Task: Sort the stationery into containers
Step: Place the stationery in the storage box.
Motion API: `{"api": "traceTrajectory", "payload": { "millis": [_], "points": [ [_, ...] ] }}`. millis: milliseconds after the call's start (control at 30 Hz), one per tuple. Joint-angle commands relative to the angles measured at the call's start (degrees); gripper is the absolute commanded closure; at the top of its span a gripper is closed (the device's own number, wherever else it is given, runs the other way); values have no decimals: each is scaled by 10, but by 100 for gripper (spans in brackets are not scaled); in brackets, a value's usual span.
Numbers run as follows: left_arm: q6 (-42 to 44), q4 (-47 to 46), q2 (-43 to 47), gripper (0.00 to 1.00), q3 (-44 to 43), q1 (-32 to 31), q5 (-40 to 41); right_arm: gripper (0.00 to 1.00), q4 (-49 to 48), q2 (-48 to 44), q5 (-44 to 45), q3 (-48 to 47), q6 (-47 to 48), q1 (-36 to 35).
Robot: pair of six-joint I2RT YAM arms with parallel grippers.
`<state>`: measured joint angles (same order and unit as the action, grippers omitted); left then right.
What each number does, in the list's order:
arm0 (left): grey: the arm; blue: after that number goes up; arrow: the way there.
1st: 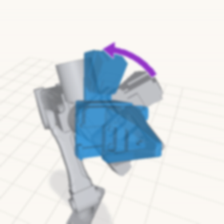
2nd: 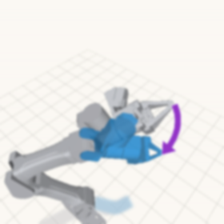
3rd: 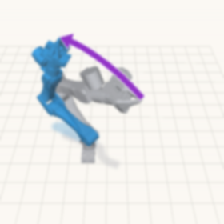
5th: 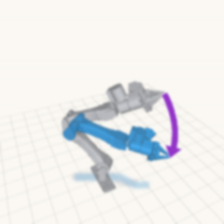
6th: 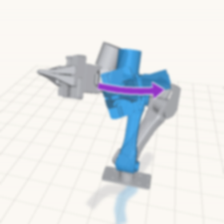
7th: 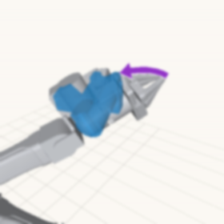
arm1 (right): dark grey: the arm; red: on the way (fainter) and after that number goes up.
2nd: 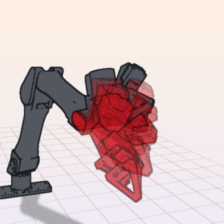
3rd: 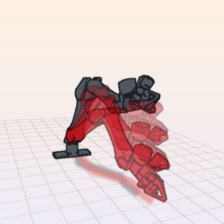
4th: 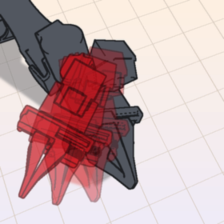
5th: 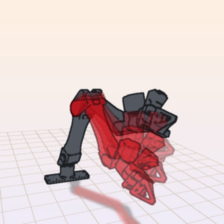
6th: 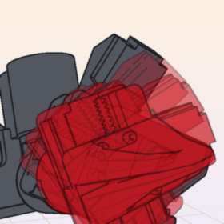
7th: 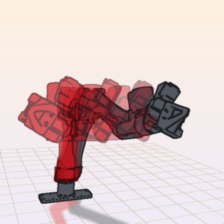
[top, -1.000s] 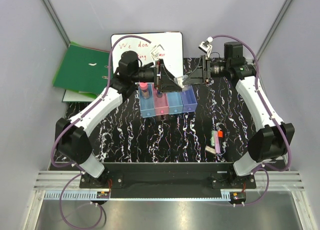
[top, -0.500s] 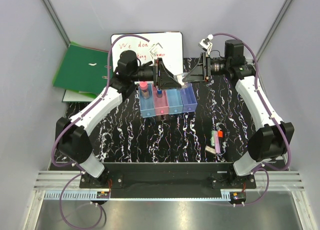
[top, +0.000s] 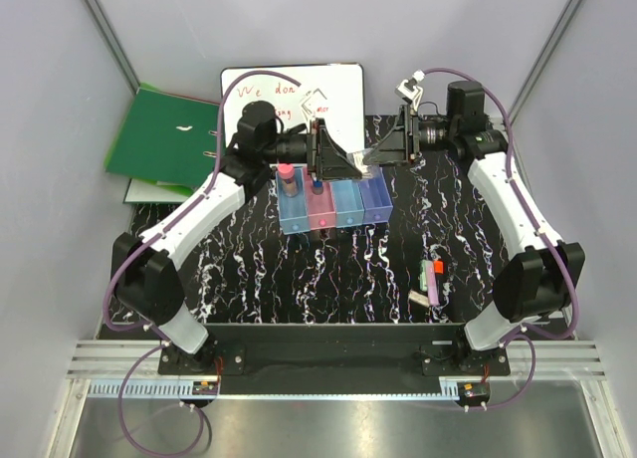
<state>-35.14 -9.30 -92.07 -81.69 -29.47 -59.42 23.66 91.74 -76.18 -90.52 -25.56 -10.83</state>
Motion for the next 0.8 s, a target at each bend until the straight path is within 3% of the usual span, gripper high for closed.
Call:
{"api": "traceTrajectory", "payload": {
  "millis": [0,233,333,367,400,467,500,567,767],
  "points": [
    [33,10,1,100,-35,-3,-3,0,-21,-17,-14,-4,-1,9],
    [91,87,11,100,-58,6,5,0,-19,-14,-9,-11,-5,54],
    [196,218,11,100,-107,30,33,0,-13,-12,2,-11,-3,100],
    [233,309,7,100,-127,35,45,0,-12,-12,4,-10,3,107],
    [324,363,1,100,-148,37,63,0,5,-14,8,-11,13,136],
    [411,494,-17,100,-206,44,125,0,64,-18,41,-29,99,147],
    [489,529,-23,100,-219,44,147,0,135,-20,59,-38,137,147],
    [574,586,-35,100,-234,45,222,0,173,-27,116,-48,215,147],
    [748,657,-83,100,-233,14,404,0,315,-19,284,-76,396,139]
  ]
}}
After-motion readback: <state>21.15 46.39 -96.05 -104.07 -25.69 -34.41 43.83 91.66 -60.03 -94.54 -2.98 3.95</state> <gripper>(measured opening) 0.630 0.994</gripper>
